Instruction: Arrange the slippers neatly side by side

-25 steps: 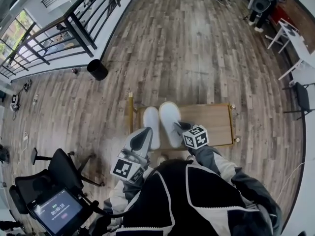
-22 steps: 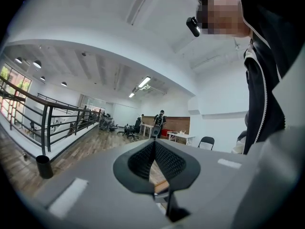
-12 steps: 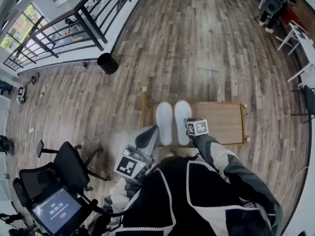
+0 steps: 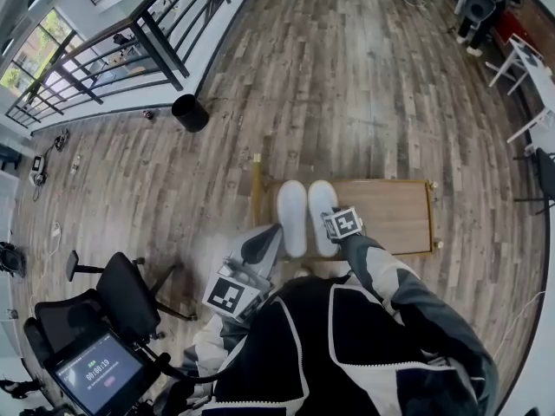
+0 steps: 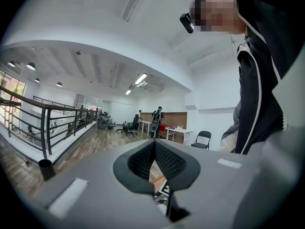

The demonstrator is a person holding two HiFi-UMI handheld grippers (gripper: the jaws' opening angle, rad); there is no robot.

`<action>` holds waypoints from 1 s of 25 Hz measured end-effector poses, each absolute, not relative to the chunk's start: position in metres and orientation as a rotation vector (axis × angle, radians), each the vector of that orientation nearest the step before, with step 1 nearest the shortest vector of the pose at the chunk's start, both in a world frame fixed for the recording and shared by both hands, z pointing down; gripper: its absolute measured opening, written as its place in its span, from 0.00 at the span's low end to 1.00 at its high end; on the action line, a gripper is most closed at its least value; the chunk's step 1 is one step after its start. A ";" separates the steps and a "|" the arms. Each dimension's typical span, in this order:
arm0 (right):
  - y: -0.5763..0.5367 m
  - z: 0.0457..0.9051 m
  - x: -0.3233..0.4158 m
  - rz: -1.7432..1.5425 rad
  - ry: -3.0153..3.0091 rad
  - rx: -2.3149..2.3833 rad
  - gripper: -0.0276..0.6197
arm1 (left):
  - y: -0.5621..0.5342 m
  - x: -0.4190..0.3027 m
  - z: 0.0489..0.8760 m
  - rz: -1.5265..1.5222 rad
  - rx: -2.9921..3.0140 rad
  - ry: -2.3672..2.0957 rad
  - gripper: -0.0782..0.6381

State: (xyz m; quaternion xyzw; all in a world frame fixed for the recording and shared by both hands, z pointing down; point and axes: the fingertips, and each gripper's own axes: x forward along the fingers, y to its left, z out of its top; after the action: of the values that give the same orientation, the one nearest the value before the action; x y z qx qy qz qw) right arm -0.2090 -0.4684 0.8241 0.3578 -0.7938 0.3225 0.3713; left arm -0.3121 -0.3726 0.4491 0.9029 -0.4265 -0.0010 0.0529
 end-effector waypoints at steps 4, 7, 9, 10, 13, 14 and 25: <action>-0.467 0.820 -0.212 0.830 -2.055 0.898 0.32 | -0.373 -0.312 0.449 -0.010 2.743 -1.299 0.13; -0.467 0.815 -0.210 0.823 -2.055 0.891 0.33 | -0.375 -0.309 0.452 0.015 2.731 -1.292 0.13; -0.468 0.804 -0.210 0.827 -2.081 0.906 0.32 | -0.376 -0.306 0.453 0.016 2.732 -1.279 0.13; -0.469 0.795 -0.211 0.832 -2.108 0.921 0.32 | -0.377 -0.306 0.453 0.015 2.729 -1.275 0.13; -0.475 0.753 -0.220 0.853 -2.238 0.957 0.29 | -0.380 -0.306 0.451 -0.002 2.715 -1.270 0.13; -0.476 0.734 -0.223 0.852 -2.298 0.963 0.26 | -0.382 -0.305 0.450 -0.010 2.712 -1.268 0.13; -0.425 0.466 -0.175 0.312 -2.924 0.976 0.05 | -0.388 -0.245 0.419 -0.026 2.810 -1.116 0.13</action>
State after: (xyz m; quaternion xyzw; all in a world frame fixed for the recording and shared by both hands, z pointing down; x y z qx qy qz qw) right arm -0.1752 -0.4251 0.4657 0.3148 -0.9436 0.1005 0.0216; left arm -0.2449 -0.3876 0.4192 0.9277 -0.3686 -0.0087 0.0591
